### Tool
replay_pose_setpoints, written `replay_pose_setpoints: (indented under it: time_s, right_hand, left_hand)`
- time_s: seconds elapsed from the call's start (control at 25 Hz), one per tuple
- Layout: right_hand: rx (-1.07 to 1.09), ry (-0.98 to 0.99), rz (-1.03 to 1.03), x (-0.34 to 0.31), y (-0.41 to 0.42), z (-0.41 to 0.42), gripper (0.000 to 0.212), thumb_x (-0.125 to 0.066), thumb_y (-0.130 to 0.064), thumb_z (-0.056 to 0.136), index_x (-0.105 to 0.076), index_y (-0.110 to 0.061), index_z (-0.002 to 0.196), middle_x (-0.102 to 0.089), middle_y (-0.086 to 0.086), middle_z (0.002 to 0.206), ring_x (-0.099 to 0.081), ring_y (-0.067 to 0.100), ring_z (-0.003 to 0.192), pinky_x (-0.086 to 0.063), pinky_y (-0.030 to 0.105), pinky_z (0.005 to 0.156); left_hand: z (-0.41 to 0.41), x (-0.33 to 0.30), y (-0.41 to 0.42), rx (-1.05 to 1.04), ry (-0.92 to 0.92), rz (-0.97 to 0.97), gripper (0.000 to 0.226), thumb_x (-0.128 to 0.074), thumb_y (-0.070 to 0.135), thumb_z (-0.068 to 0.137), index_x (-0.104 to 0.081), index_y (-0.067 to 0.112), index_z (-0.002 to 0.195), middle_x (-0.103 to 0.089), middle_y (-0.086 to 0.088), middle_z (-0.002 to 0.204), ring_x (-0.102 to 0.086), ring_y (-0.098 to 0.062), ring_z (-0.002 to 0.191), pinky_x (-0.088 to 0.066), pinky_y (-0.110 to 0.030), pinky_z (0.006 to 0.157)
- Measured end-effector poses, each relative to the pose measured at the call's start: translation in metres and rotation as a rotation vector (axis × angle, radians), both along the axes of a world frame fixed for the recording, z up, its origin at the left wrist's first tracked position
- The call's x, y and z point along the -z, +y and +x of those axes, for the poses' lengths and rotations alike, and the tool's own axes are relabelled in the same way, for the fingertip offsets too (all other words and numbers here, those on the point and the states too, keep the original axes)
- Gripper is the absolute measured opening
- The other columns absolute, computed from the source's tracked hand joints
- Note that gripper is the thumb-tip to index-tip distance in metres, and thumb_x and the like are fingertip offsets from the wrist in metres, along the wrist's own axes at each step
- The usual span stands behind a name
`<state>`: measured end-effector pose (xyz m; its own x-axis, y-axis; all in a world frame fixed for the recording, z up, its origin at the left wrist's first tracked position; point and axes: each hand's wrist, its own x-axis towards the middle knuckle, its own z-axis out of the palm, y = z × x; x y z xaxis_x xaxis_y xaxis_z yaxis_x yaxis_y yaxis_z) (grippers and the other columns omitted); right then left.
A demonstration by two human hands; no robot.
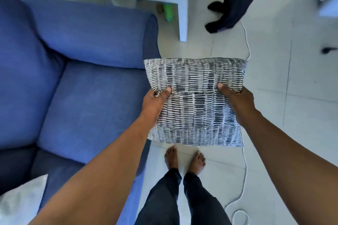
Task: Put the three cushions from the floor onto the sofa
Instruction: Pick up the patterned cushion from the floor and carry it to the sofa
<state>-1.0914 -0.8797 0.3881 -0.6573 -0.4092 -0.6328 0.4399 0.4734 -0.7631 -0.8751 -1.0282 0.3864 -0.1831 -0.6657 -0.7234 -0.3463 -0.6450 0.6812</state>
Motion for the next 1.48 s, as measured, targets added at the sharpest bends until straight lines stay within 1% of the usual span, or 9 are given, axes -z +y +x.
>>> replay_pose_setpoints:
  time_s: [0.16, 0.32, 0.48, 0.72, 0.96, 1.2, 1.32, 1.4, 1.48]
  right_hand:
    - [-0.187, 0.049, -0.036, -0.058, -0.047, 0.038, 0.050, -0.091, -0.038, 0.078, -0.074, -0.020, 0.121, -0.078, -0.002, 0.110, -0.074, 0.021, 0.104, -0.057, 0.042, 0.103]
    - [-0.467, 0.100, -0.014, -0.086, -0.121, 0.100, 0.056, -0.091, -0.042, 0.076, -0.072, -0.020, 0.124, -0.077, 0.004, 0.119, -0.073, 0.028, 0.108, -0.056, 0.049, 0.105]
    - [-0.713, 0.114, -0.010, -0.100, -0.202, 0.178, 0.059, -0.091, -0.042, 0.076, -0.069, -0.021, 0.126, -0.076, 0.004, 0.121, -0.072, 0.031, 0.111, -0.055, 0.051, 0.106]
    - [-0.996, 0.073, -0.078, -0.112, -0.329, 0.306, 0.036, -0.088, -0.011, 0.081, -0.070, -0.023, 0.110, -0.076, -0.006, 0.106, -0.073, 0.021, 0.106, -0.056, 0.032, 0.089]
    - [-1.132, 0.095, -0.127, -0.097, -0.427, 0.409, 0.039, -0.085, 0.003, 0.078, -0.068, -0.024, 0.102, -0.076, 0.001, 0.108, -0.071, 0.024, 0.105, -0.056, 0.036, 0.092]
    - [-1.143, 0.149, -0.168, -0.072, -0.496, 0.451, 0.042, -0.082, 0.010, 0.078, -0.066, -0.025, 0.094, -0.074, -0.003, 0.099, -0.070, 0.018, 0.094, -0.057, 0.038, 0.095]
    - [-1.280, 0.136, -0.095, -0.047, -0.524, 0.459, 0.048, -0.081, 0.005, 0.084, -0.065, -0.017, 0.124, -0.072, 0.002, 0.121, -0.068, 0.023, 0.111, -0.052, 0.035, 0.099]
    - [-1.397, 0.149, -0.007, -0.036, -0.533, 0.459, 0.074, -0.077, 0.001, 0.090, -0.044, -0.014, 0.155, -0.058, 0.005, 0.141, -0.059, 0.026, 0.130, -0.045, 0.029, 0.096]
    - [-1.442, 0.128, 0.032, -0.034, -0.535, 0.454, 0.081, -0.074, 0.000, 0.094, -0.032, -0.011, 0.162, -0.051, 0.004, 0.143, -0.051, 0.022, 0.135, -0.041, 0.026, 0.101]
  left_hand:
    - [0.065, -0.055, -0.009, -0.156, 0.064, -0.083, 0.023, -0.078, 0.024, 0.095, -0.071, 0.019, 0.115, -0.080, -0.005, 0.115, -0.078, -0.027, 0.106, -0.064, -0.044, 0.094]
    - [0.161, -0.075, -0.018, -0.351, 0.050, -0.096, 0.043, -0.083, 0.032, 0.090, -0.069, 0.015, 0.127, -0.081, -0.005, 0.119, -0.079, -0.025, 0.107, -0.063, -0.046, 0.097]
    - [0.248, -0.083, -0.035, -0.512, 0.026, -0.131, 0.047, -0.082, 0.035, 0.090, -0.068, 0.018, 0.131, -0.080, -0.002, 0.122, -0.079, -0.022, 0.107, -0.064, -0.042, 0.094]
    - [0.368, -0.092, -0.088, -0.710, -0.036, -0.228, 0.039, -0.084, 0.021, 0.088, -0.071, 0.021, 0.125, -0.082, 0.002, 0.118, -0.078, -0.022, 0.110, -0.061, -0.043, 0.098]
    - [0.448, -0.085, -0.148, -0.837, -0.082, -0.259, 0.052, -0.086, 0.008, 0.083, -0.067, 0.013, 0.131, -0.080, -0.002, 0.122, -0.075, -0.023, 0.113, -0.059, -0.045, 0.102]
    - [0.473, -0.057, -0.199, -0.958, -0.112, -0.289, 0.051, -0.087, 0.005, 0.081, -0.064, 0.016, 0.126, -0.079, 0.002, 0.114, -0.076, -0.017, 0.105, -0.061, -0.036, 0.094]
    - [0.481, -0.025, -0.218, -0.953, -0.145, -0.213, 0.057, -0.088, 0.010, 0.080, -0.062, 0.020, 0.129, -0.078, 0.000, 0.121, -0.074, -0.020, 0.112, -0.059, -0.042, 0.103]
    - [0.483, -0.007, -0.223, -0.918, -0.148, -0.123, 0.074, -0.090, 0.017, 0.075, -0.058, 0.020, 0.142, -0.074, 0.000, 0.131, -0.071, -0.022, 0.120, -0.055, -0.047, 0.110]
    - [0.474, -0.006, -0.226, -0.881, -0.189, -0.057, 0.092, -0.089, 0.024, 0.076, -0.047, 0.023, 0.157, -0.062, -0.002, 0.151, -0.060, -0.023, 0.137, -0.048, -0.048, 0.117]
